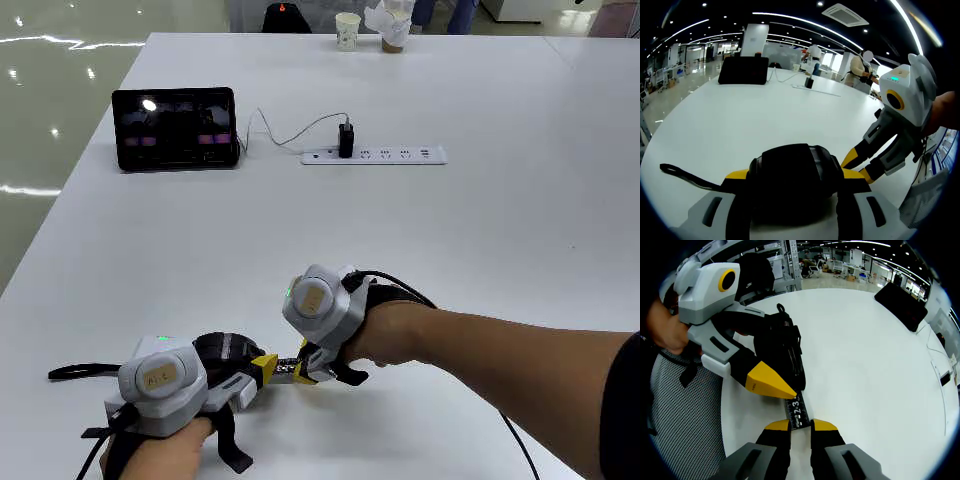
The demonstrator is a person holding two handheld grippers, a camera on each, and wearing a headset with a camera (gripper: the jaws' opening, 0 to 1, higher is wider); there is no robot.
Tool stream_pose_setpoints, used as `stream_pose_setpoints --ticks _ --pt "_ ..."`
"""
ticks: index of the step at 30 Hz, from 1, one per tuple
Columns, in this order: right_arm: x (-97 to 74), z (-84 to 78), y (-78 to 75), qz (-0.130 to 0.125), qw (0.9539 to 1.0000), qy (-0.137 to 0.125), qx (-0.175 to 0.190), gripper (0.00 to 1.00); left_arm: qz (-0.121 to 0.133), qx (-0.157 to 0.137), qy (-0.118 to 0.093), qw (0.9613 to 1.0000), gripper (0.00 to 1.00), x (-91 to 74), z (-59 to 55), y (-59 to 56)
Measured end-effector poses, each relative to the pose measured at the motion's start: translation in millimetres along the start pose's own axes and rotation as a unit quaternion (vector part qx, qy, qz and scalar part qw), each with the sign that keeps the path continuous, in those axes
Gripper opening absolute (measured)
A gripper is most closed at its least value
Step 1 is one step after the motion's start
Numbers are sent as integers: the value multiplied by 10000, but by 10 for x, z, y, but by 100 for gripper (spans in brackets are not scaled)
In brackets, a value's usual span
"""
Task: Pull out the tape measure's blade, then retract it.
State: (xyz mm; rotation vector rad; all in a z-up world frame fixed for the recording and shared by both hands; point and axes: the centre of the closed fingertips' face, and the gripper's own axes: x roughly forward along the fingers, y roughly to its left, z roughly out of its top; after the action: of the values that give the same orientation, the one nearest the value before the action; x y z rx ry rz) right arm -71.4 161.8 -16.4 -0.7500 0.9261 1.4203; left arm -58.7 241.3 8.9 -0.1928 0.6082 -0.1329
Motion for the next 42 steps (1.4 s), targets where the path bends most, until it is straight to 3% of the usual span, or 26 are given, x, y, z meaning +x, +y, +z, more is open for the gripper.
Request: stream_pose_setpoints --ticks 21,42 --pt "14 46 15 162 9997 -191 -74 12 -131 -30 31 9999 63 8 6 -8" --pt "71 141 52 59 9996 -282 8 11 -115 -77 0 9999 63 3 9 -9"
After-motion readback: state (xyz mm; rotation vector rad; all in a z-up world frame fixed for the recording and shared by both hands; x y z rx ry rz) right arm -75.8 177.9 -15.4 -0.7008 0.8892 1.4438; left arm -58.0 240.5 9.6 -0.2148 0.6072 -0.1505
